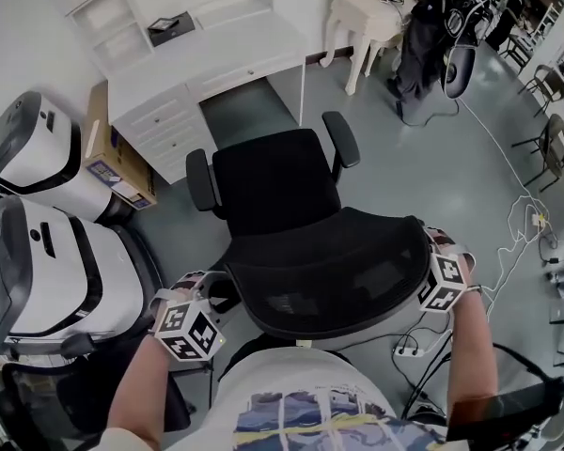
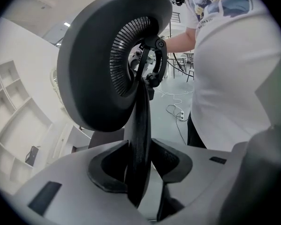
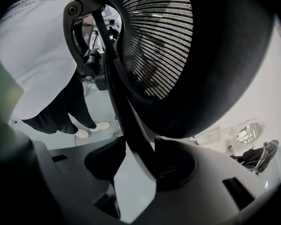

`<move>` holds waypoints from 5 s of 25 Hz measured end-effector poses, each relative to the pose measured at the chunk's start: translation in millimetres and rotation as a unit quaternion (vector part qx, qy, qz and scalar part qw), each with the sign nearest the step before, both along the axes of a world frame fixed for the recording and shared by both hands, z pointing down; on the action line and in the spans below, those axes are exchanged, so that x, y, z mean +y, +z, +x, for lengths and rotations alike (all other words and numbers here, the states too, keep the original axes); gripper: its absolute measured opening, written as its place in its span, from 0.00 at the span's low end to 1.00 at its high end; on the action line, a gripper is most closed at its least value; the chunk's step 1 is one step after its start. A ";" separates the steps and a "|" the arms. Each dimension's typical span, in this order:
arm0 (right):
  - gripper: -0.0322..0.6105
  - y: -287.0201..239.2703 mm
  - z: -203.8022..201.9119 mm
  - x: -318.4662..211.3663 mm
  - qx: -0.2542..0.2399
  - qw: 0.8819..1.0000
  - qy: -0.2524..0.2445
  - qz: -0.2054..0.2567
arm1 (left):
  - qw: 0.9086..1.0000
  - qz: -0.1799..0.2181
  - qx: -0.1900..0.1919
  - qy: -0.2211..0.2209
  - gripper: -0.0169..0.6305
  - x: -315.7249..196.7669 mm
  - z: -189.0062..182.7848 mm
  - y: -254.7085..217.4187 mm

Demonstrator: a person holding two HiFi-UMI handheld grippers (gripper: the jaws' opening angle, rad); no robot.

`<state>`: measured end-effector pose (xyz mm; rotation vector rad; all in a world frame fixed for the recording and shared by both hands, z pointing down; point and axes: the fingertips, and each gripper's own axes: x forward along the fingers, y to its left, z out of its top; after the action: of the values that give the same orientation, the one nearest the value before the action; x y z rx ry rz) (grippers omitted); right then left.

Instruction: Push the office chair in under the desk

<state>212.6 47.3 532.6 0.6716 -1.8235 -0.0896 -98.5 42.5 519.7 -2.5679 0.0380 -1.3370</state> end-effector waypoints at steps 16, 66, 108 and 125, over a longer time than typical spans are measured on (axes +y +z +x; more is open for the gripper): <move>0.35 3.6 4.6 -122.2 0.006 1.000 -0.006 -0.016 | 1.000 0.022 0.005 -0.002 0.27 -128.6 2.6 1.5; 0.35 5.4 106.9 -364.6 -0.008 0.991 -0.134 -0.013 | 0.994 -0.022 -0.019 -0.104 0.26 -304.9 111.5 8.8; 0.40 8.4 94.5 -379.2 -0.018 0.995 -0.098 -0.019 | 0.995 -0.041 -0.017 -0.088 0.28 -330.1 94.2 9.4; 0.42 -27.8 112.6 -352.4 -0.053 0.997 0.017 0.045 | 0.988 -0.010 0.065 -0.142 0.34 -330.2 80.4 -19.5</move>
<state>325.2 -305.1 504.8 0.7838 -1.9168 -0.1157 -18.1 -287.7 500.2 -2.7420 0.4319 -1.2601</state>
